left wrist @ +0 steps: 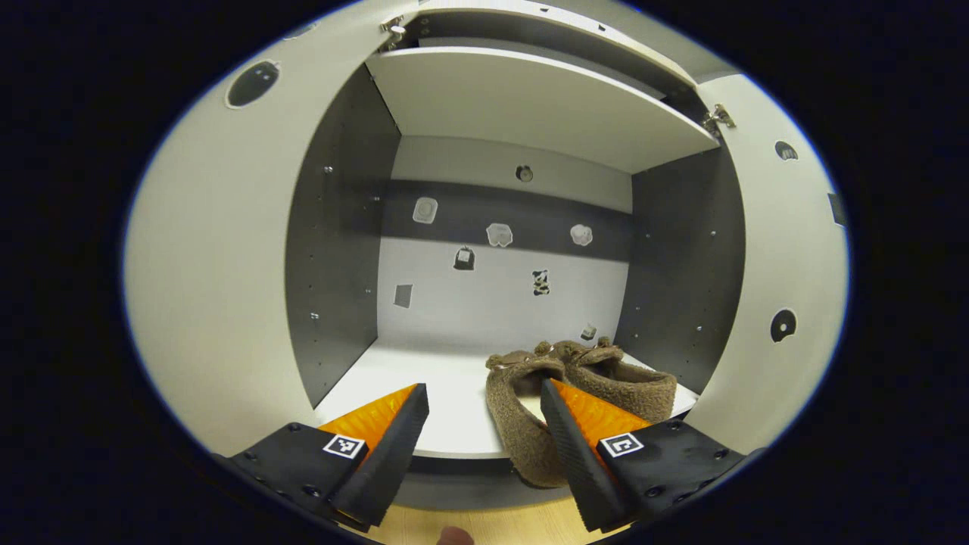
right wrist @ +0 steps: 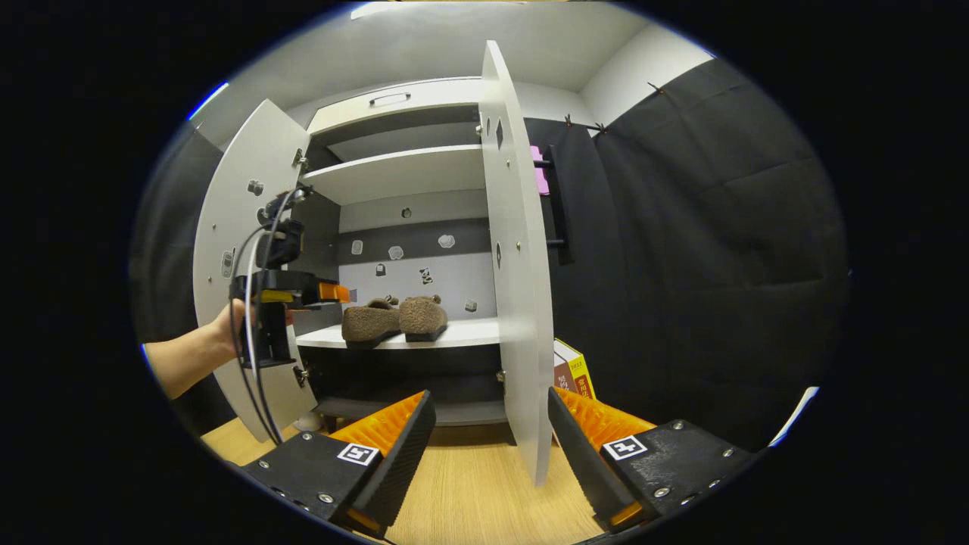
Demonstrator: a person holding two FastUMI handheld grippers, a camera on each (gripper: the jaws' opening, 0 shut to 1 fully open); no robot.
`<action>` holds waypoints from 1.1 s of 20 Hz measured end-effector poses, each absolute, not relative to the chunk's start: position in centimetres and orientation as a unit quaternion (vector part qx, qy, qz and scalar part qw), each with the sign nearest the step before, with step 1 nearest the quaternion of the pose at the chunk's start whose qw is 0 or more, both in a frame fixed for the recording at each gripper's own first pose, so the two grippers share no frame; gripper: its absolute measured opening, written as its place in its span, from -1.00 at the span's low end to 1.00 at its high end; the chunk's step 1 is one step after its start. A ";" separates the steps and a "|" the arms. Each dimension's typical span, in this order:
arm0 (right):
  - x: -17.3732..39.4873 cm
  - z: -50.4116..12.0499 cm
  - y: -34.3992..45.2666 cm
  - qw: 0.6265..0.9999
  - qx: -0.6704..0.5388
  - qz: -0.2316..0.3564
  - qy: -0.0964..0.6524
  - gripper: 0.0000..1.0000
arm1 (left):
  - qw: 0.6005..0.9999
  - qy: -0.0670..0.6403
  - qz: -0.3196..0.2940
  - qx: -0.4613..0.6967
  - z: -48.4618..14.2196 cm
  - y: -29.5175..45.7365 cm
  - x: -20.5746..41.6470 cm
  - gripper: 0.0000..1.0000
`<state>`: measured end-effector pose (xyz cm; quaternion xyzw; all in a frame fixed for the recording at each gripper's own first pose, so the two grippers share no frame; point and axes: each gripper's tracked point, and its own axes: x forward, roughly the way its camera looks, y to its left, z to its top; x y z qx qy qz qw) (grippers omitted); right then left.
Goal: Grab one shoe with the right hand and put it into the shoe cabinet, grab the other shoe with the left hand and put it into the shoe cabinet; then close the right door with the right hand and the left door with the left hand.
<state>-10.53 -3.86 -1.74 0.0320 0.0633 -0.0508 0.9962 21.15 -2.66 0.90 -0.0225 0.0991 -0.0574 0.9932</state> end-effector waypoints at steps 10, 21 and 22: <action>-9.1 2.5 -3.0 0.995 0.009 -0.097 0.034 0.84 | 0.994 0.030 -0.101 -0.031 5.2 -1.1 13.8 0.93; -7.2 9.8 -15.7 0.995 -0.008 -0.100 0.009 0.84 | 0.996 0.041 -0.070 -0.037 1.3 -2.4 5.7 0.93; -6.6 10.4 -16.8 0.995 -0.011 -0.103 0.010 0.84 | 0.996 0.040 -0.076 -0.039 0.6 -2.6 4.9 0.99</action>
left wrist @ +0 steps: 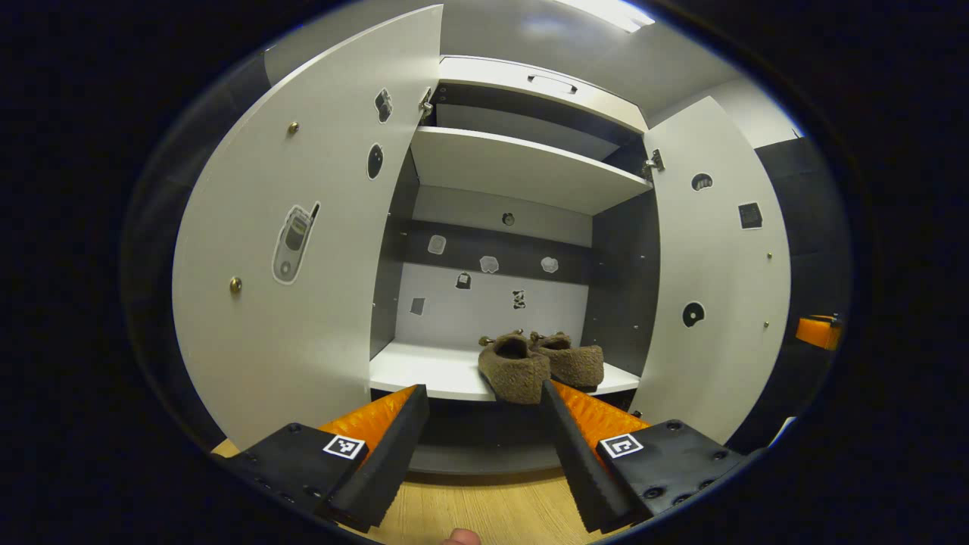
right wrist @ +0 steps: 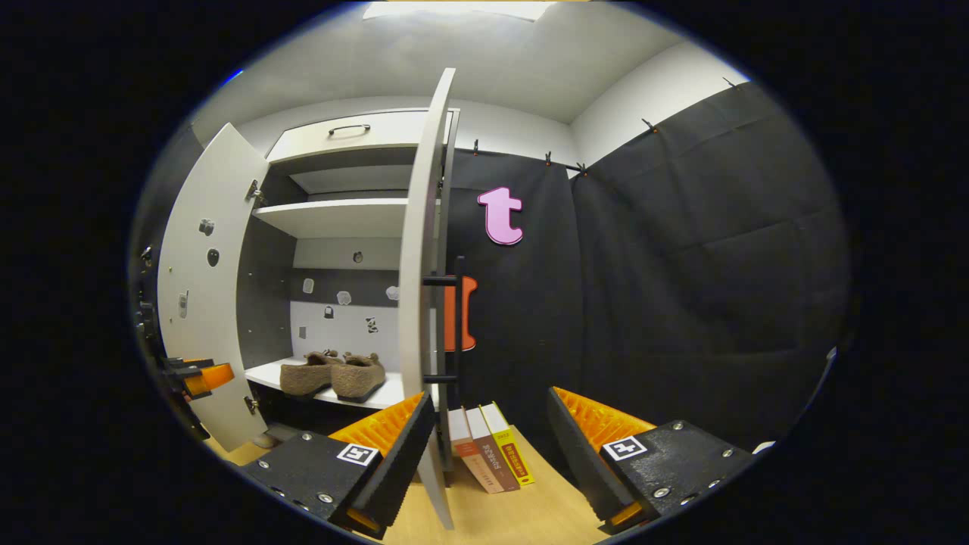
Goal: Grab one shoe with the right hand and put it into the shoe cabinet, grab the other shoe with the left hand and put it into the shoe cabinet; then close the right door with the right hand and the left door with the left hand.
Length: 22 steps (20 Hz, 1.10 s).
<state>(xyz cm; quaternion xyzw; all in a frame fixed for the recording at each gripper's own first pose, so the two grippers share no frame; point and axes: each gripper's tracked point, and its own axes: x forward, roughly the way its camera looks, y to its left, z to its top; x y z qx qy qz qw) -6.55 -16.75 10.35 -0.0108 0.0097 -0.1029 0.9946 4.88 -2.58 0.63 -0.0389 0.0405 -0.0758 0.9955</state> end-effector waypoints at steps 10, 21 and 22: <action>0.6 13.4 -20.3 0.996 -0.028 -0.084 0.000 0.82 | 0.994 0.075 -0.075 -0.035 -4.0 -2.9 -0.4 0.94; 0.5 13.5 -14.8 0.998 -0.028 -0.048 -0.009 0.76 | 0.993 0.064 -0.093 -0.030 -3.3 -3.2 -0.8 0.94; 0.7 13.4 -13.6 0.999 -0.024 -0.038 -0.009 0.76 | 0.993 0.063 -0.095 -0.029 -3.2 -3.1 -0.8 0.94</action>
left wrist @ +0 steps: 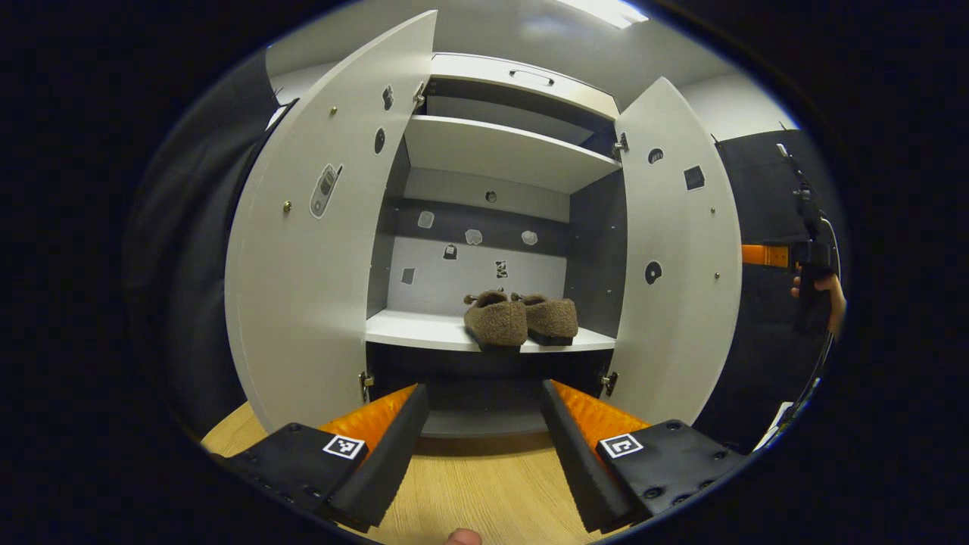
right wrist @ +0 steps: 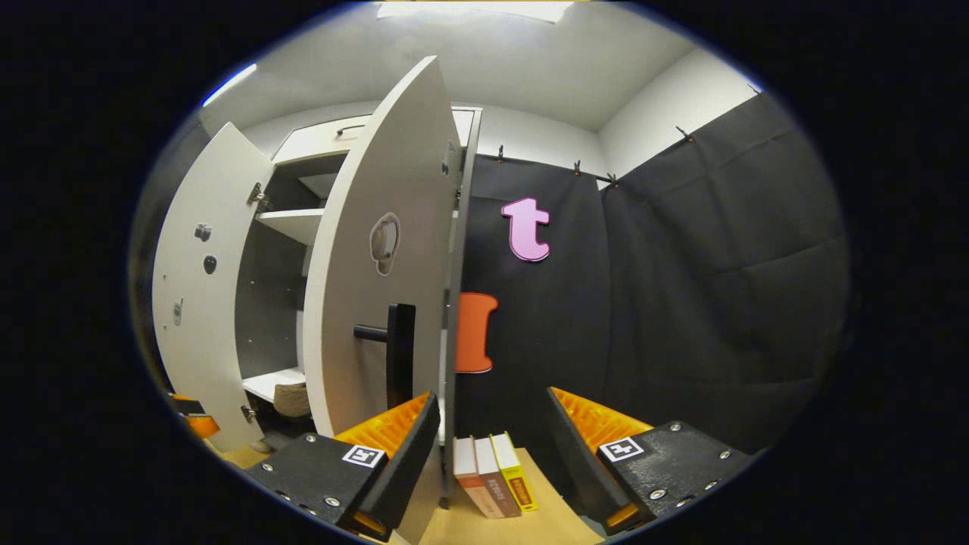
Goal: Grab one shoe with the right hand and put it into the shoe cabinet, grab the other shoe with the left hand and put it into the shoe cabinet; then close the right door with the right hand and the left door with the left hand.
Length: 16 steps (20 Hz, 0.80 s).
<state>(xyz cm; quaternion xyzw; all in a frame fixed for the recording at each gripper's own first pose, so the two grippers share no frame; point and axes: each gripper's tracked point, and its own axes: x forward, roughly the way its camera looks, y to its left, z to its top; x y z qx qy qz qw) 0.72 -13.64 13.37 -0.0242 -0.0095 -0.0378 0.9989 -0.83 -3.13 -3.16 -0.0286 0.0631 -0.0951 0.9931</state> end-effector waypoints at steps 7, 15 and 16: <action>3.2 13.3 -5.7 0.999 -0.027 0.017 -0.033 0.75 | 0.994 0.065 -0.083 -0.029 -3.2 -1.0 -1.5 0.94; 6.8 12.1 1.1 0.997 -0.007 0.070 -0.015 0.94 | 0.996 0.064 -0.054 -0.044 -2.9 1.9 -2.3 0.94; 7.1 11.9 1.5 0.997 -0.005 0.074 -0.012 0.85 | 0.996 0.063 -0.052 -0.044 -2.8 2.2 -2.4 0.94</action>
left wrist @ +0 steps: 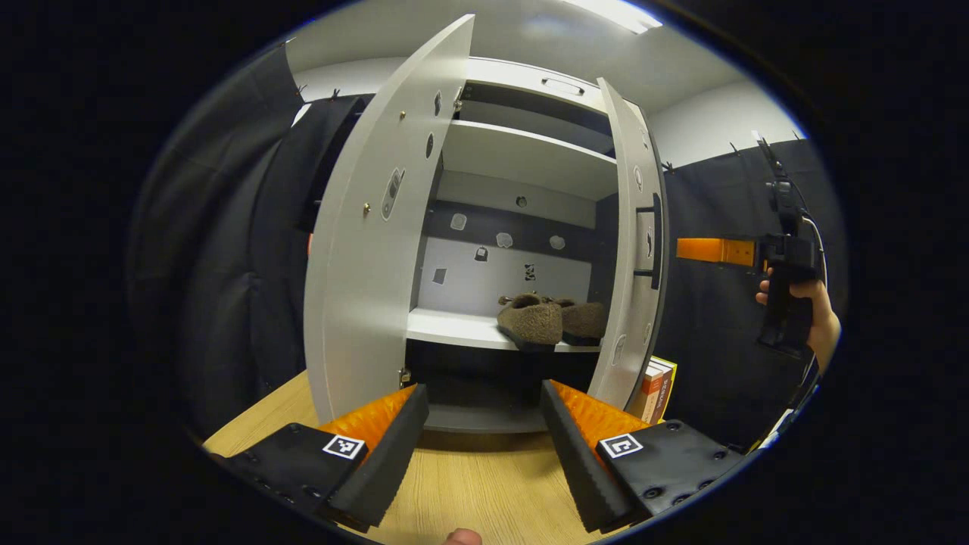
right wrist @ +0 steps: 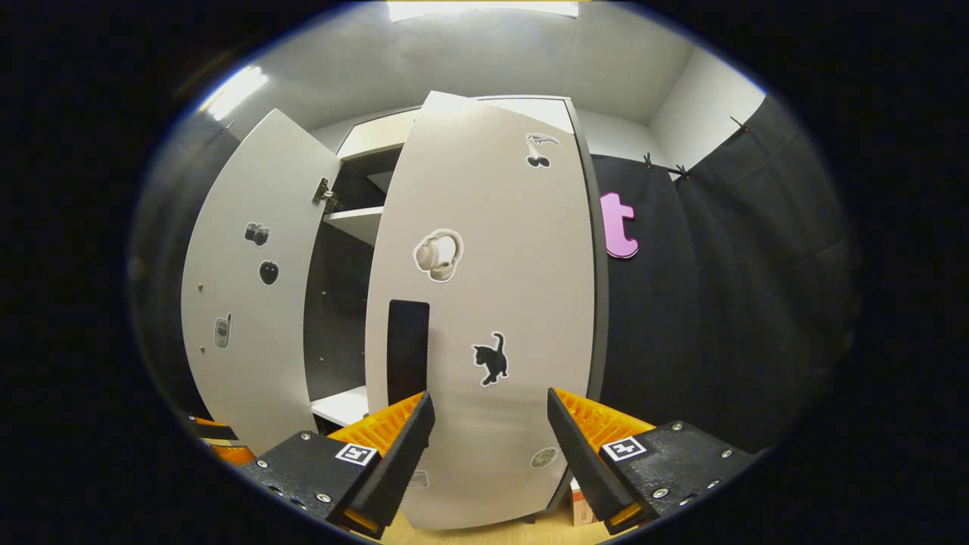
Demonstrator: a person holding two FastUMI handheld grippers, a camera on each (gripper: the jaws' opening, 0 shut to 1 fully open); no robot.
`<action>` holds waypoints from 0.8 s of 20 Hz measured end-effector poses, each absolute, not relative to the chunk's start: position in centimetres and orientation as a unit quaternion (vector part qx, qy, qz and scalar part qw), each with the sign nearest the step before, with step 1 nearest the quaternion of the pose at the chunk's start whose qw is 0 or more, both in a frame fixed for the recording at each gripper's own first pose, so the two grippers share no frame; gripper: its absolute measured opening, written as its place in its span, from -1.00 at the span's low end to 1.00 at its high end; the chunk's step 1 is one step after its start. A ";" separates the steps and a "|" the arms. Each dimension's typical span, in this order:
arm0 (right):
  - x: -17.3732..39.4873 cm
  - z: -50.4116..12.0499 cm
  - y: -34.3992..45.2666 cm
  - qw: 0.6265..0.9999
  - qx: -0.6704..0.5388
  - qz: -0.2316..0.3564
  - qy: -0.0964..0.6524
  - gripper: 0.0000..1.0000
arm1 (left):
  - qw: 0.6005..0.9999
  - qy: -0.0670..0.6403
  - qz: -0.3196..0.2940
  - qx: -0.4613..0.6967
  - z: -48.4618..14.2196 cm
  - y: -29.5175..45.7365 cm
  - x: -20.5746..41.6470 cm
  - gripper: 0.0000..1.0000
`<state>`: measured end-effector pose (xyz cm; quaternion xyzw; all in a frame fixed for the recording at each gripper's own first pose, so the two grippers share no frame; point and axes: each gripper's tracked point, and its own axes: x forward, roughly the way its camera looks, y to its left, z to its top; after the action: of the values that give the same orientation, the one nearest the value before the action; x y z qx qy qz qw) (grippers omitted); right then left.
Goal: Grab one shoe with the right hand and put it into the shoe cabinet, grab the other shoe with the left hand and put it into the shoe cabinet; then close the right door with the right hand and the left door with the left hand.
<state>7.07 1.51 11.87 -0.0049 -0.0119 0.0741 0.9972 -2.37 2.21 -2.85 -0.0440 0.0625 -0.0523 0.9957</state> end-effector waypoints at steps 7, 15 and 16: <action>9.4 10.9 2.9 0.997 -0.016 0.070 0.002 0.84 | 0.996 0.059 -0.050 -0.040 -2.7 2.7 -2.5 0.94; 12.5 10.3 4.9 0.997 -0.032 0.065 0.001 0.84 | 0.996 0.060 -0.049 -0.036 -2.6 3.3 -2.6 0.94; 12.5 10.4 5.0 0.997 -0.036 0.062 -0.002 0.85 | 0.996 0.059 -0.050 -0.034 -2.5 3.3 -2.7 0.93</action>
<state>12.45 5.01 10.42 -0.0358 -0.0016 0.0620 0.9974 -2.66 3.27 -2.45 -0.0340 0.0588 -0.0499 0.9964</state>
